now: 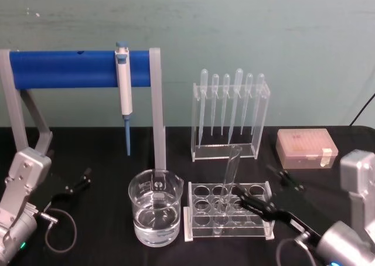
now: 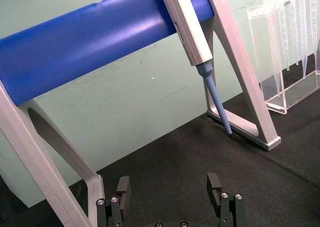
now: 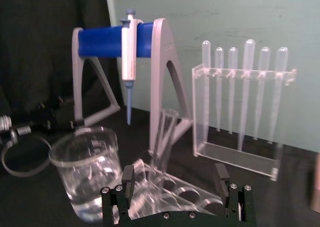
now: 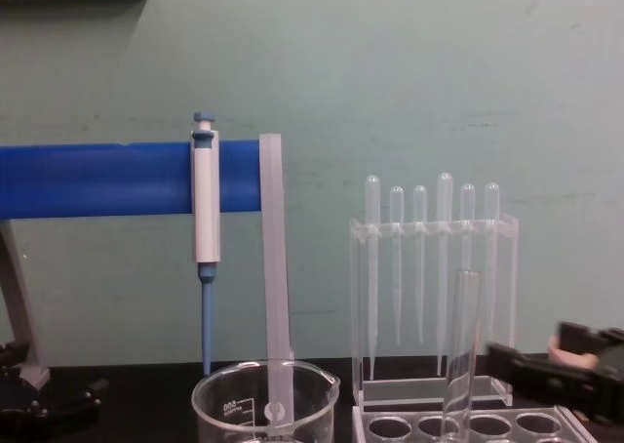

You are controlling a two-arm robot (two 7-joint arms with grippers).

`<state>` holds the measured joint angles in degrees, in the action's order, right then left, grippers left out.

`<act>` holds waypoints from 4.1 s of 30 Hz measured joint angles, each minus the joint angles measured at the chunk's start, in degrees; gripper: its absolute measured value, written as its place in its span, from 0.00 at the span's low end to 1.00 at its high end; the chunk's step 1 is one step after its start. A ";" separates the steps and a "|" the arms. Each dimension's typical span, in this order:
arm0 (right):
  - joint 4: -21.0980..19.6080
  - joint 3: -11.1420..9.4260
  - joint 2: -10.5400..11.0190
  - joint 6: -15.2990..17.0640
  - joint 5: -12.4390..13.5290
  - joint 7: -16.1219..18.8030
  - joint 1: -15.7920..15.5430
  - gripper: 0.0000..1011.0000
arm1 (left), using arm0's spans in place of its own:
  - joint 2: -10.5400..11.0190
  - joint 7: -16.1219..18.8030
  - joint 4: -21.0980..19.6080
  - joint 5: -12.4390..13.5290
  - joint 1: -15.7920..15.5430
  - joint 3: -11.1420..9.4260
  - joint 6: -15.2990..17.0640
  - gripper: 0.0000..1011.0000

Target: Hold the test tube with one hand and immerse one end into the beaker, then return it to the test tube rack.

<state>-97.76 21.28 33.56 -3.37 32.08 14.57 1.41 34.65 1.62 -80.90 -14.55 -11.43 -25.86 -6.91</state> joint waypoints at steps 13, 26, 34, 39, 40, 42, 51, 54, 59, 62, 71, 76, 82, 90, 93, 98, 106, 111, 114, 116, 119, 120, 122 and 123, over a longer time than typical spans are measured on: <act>6.11 0.90 -8.78 8.99 3.98 1.28 8.41 0.99 | 0.00 0.00 0.00 0.00 0.00 0.00 0.00 0.99; 7.00 0.15 -10.52 12.97 3.39 1.24 10.50 0.80 | 0.00 0.00 0.00 0.00 0.00 0.00 0.00 0.99; 6.57 -0.20 -10.88 13.49 3.40 1.27 10.40 0.56 | 0.00 0.00 0.00 0.00 0.00 0.00 0.00 0.99; 6.53 -0.29 -11.11 13.62 3.38 1.51 10.37 0.41 | 0.00 0.00 0.00 0.00 0.00 0.00 0.00 0.99; 6.53 -0.29 -11.13 13.63 3.37 1.55 10.36 0.39 | 0.00 0.00 0.00 0.00 0.00 0.00 0.00 0.99; 6.50 -0.30 -11.17 13.66 3.33 1.58 10.36 0.31 | 0.00 0.00 0.00 0.00 0.00 0.00 0.00 0.99; 6.05 -0.43 -11.16 13.48 2.94 1.61 10.22 0.22 | 0.00 0.00 0.00 0.00 0.00 0.00 0.00 0.99; 5.77 -0.45 -11.14 13.39 2.63 1.62 10.18 0.22 | 0.00 0.00 0.00 0.00 -0.01 0.00 0.00 0.99; 4.58 -0.36 -10.74 12.87 1.65 1.62 9.90 0.22 | 0.00 0.00 0.00 0.00 0.00 0.00 0.00 0.99; 3.24 -0.05 -10.18 12.31 0.18 1.60 9.68 0.22 | 0.00 0.00 0.00 0.00 0.00 0.00 0.00 0.99; -1.33 0.07 -8.69 11.99 -3.49 1.81 9.48 0.22 | 0.00 0.00 0.00 0.00 0.00 0.00 0.00 0.99; -3.84 -0.24 -7.97 12.89 -4.38 2.68 10.05 0.22 | 0.00 0.00 0.00 0.00 0.00 0.00 0.00 0.99; -5.57 -0.40 -7.40 14.20 -4.99 3.14 10.90 0.22 | 0.00 0.00 0.00 0.00 0.00 0.00 0.00 0.99; -6.97 -0.54 -6.77 16.25 -5.03 3.82 12.00 0.22 | 0.00 0.00 0.00 0.00 0.00 0.00 0.00 0.99; -7.05 -0.61 -6.67 16.51 -4.97 3.84 12.13 0.22 | 0.00 0.00 0.00 0.00 0.00 0.00 0.00 0.99; -6.99 -0.65 -6.60 16.52 -4.90 3.89 12.14 0.22 | 0.00 0.00 0.00 0.00 -0.01 0.00 0.00 0.99; -6.33 -0.59 -6.66 16.44 -4.77 3.94 12.16 0.22 | 0.00 0.00 0.00 0.00 0.00 0.00 0.00 0.99; -6.33 -0.57 -6.67 16.41 -4.74 3.95 12.19 0.22 | 0.00 0.00 0.00 0.00 0.00 0.00 0.00 0.99; -6.32 -0.56 -6.68 16.39 -4.73 3.94 12.19 0.22 | 0.00 0.00 0.00 0.00 0.00 0.00 0.00 0.99; -6.33 -0.56 -6.68 16.38 -4.72 3.95 12.19 0.22 | 0.00 0.00 0.00 0.00 0.00 0.00 0.00 0.99; -6.32 -0.55 -6.68 16.37 -4.72 3.95 12.20 0.22 | 0.00 0.00 0.00 0.00 0.00 0.00 0.00 0.99; -6.32 -0.55 -6.68 16.37 -4.72 3.95 12.19 0.22 | 0.00 0.00 0.00 0.00 0.00 0.00 0.00 0.99; -6.33 -0.55 -6.68 16.37 -4.72 3.94 12.19 0.22 | 0.00 0.00 0.00 0.00 0.00 0.00 0.00 0.99; -6.33 -0.55 -6.68 16.37 -4.72 3.94 12.20 0.22 | 0.00 0.00 0.00 0.00 0.00 0.00 0.00 0.99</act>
<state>-104.09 20.73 26.88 13.00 27.36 18.51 13.61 34.64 1.62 -80.90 -14.55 -11.43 -25.86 -6.91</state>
